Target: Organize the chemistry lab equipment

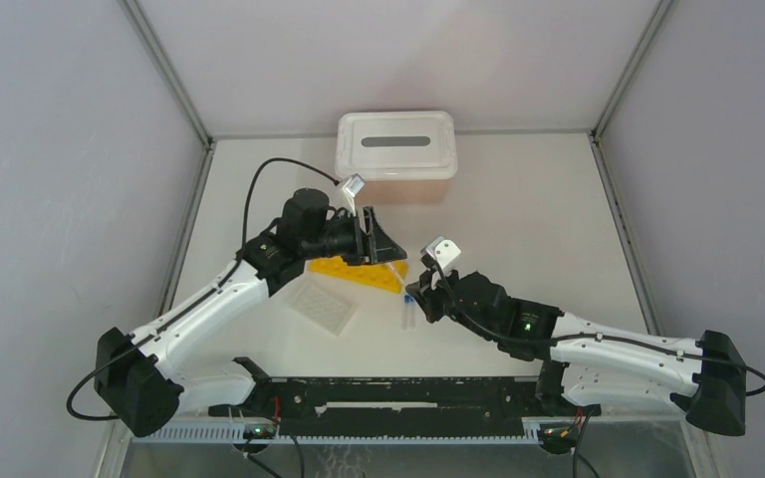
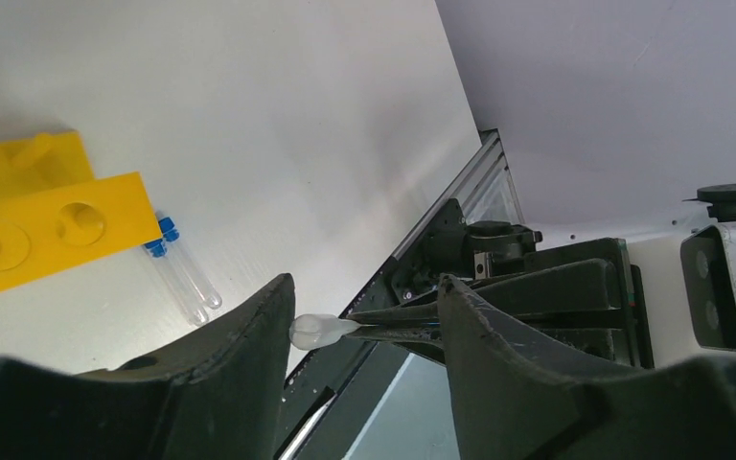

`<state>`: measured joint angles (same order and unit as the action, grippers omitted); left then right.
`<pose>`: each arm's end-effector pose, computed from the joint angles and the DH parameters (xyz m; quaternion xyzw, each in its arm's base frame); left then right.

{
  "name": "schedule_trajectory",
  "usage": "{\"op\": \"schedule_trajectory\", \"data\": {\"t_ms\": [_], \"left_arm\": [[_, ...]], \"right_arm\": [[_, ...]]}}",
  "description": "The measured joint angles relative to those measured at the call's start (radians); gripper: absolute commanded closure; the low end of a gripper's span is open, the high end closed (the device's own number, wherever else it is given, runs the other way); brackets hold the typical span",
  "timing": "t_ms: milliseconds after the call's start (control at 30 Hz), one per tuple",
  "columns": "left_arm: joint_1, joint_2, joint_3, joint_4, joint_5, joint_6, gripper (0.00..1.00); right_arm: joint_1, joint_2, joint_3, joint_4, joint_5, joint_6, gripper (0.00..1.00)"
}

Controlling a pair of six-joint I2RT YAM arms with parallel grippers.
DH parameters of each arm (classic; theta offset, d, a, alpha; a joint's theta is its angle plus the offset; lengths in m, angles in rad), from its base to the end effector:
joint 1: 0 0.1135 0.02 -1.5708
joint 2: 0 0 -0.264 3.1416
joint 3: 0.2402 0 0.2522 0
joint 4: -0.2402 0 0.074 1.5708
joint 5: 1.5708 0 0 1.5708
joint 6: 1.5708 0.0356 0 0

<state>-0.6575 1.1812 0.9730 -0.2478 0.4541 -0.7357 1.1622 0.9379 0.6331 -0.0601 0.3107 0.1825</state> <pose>0.2018 -0.1755 0.3191 0.0867 0.8309 -0.4772 0.2728 0.0959 0.1942 0.2716 -0.3054 0.7593 0.2492 0.5177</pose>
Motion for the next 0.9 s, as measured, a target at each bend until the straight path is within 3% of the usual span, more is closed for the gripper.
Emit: {"op": "schedule_trajectory", "data": {"t_ms": [200, 700, 900], "left_arm": [[0.008, 0.004, 0.0, 0.008, 0.026, -0.002, 0.57], [0.01, 0.004, -0.012, 0.037, 0.05, 0.0, 0.7], [0.01, 0.005, -0.012, 0.037, 0.05, 0.002, 0.79]], "right_arm": [[0.0, 0.0, 0.0, 0.005, -0.002, -0.006, 1.0], [0.0, -0.017, 0.0, 0.031, -0.002, -0.021, 1.0], [0.0, -0.026, 0.0, 0.04, 0.0, -0.022, 1.0]]}}
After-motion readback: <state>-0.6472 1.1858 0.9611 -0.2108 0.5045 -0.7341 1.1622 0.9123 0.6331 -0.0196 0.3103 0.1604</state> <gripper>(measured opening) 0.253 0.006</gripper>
